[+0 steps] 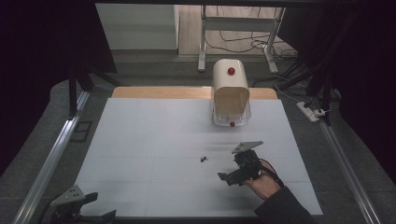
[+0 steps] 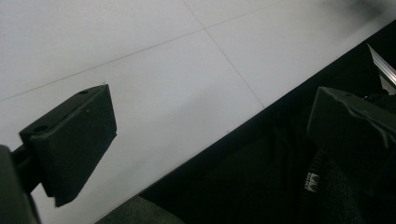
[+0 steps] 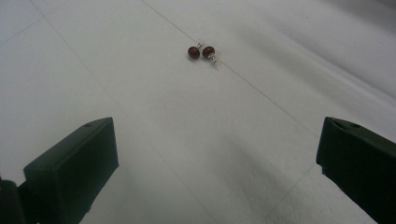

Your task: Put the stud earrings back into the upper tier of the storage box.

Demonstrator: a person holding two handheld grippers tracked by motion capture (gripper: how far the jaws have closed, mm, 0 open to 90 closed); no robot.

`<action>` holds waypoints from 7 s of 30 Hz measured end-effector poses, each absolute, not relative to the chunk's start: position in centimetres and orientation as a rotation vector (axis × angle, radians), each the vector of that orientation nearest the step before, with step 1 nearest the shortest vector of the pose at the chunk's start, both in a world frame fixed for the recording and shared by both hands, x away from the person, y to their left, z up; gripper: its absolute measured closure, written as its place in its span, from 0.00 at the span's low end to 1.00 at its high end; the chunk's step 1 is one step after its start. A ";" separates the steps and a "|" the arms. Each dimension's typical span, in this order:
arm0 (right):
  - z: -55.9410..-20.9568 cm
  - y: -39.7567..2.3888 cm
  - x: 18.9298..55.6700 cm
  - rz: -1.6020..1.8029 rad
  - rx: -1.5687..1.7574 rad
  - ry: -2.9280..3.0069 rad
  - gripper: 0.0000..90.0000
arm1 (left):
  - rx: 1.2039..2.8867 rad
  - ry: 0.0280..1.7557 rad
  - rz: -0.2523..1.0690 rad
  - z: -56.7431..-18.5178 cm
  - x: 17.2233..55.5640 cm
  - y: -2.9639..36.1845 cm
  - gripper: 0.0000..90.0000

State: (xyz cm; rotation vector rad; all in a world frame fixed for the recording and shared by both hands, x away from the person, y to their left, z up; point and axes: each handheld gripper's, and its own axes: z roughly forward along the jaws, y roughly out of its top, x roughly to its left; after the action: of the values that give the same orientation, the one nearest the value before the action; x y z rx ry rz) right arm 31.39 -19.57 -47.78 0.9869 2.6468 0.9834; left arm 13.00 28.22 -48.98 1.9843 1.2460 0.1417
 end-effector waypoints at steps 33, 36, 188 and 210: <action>-49.9 -14.5 37.1 0.837 0.943 2.685 0.00 | 1.982 1.244 0.138 -49.0 13.0 28.3 0.02; -50.2 -13.9 37.4 0.806 0.924 2.692 0.00 | 1.982 1.244 0.136 -49.0 13.0 28.3 0.02; -35.5 -18.3 43.6 0.989 1.050 2.505 0.91 | 1.985 1.251 0.132 -49.0 13.0 28.3 0.02; -38.8 -18.0 46.0 0.875 1.137 2.460 0.88 | 1.982 1.251 0.122 -49.1 13.1 28.3 0.02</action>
State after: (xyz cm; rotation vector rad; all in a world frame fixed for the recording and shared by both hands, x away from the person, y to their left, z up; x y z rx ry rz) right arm 45.97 -17.98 -38.75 1.1371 2.4601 0.8755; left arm 13.05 28.34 -49.06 1.9817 1.2512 0.1218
